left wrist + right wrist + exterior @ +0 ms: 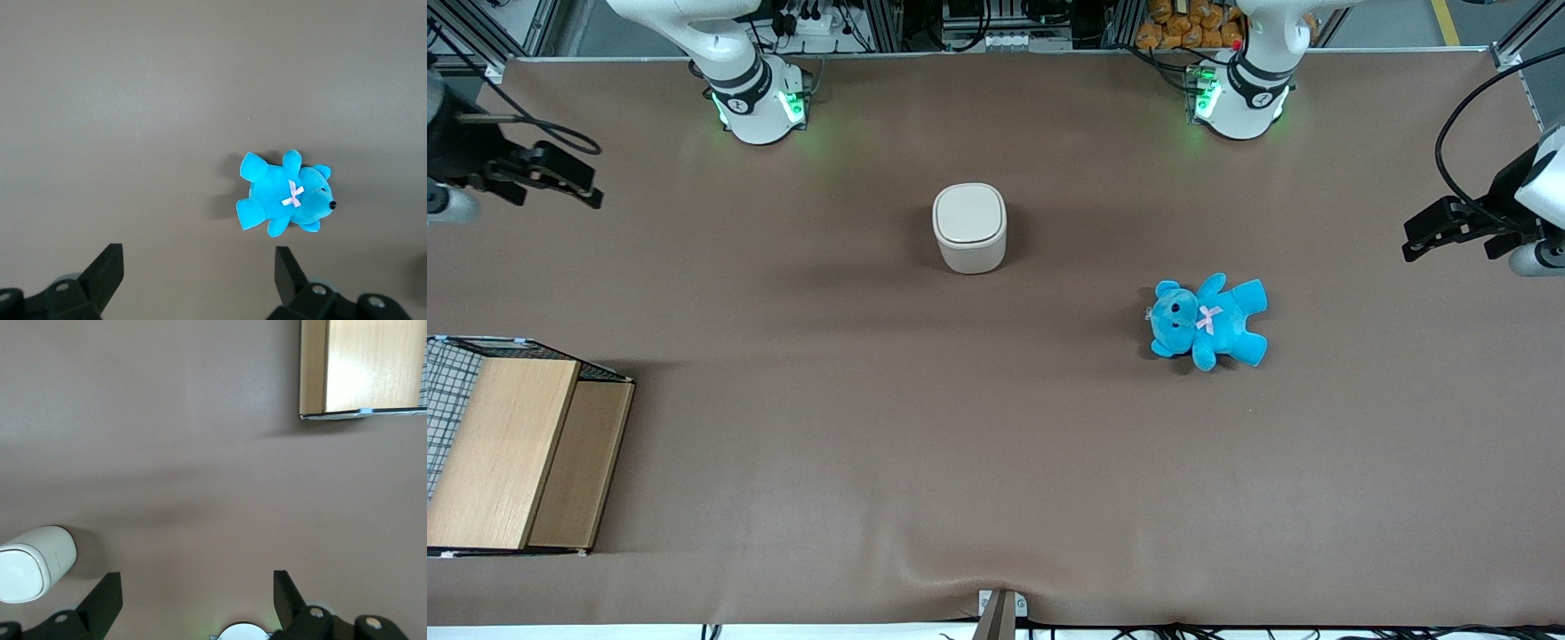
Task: Open trash can with right arm
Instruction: 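Move the right gripper toward the white trash can's lid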
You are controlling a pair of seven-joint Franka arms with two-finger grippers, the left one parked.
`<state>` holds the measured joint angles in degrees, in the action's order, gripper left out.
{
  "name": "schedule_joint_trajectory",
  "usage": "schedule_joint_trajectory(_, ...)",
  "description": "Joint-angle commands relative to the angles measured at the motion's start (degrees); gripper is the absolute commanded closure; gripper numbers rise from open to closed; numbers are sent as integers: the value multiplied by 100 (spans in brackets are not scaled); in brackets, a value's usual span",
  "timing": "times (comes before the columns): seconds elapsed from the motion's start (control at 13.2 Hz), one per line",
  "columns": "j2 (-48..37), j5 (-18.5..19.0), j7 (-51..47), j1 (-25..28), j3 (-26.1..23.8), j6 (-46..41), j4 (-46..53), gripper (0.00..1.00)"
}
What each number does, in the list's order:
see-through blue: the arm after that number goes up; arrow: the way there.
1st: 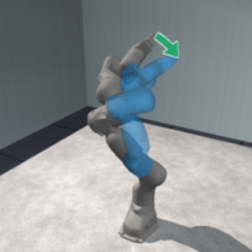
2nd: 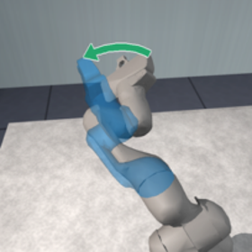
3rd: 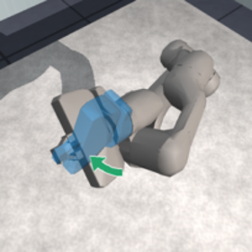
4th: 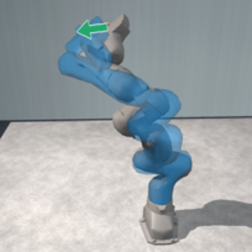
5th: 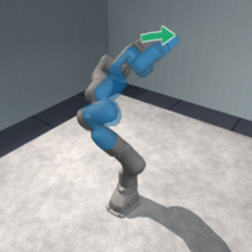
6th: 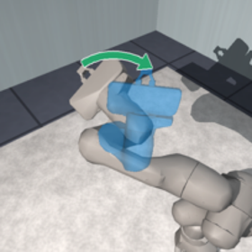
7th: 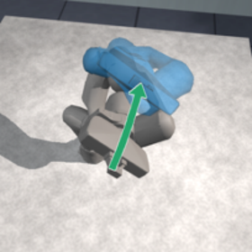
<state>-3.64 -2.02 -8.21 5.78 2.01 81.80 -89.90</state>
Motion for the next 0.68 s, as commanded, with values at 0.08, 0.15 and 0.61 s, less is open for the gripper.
schedule_joint_trajectory(0.08,91,-61,-208,370,1,-76,95,0)
schedule_joint_trajectory(0.15,178,-79,-234,537,1,-76,104,0)
schedule_joint_trajectory(0.61,609,-307,-1507,1662,10,12,261,0)
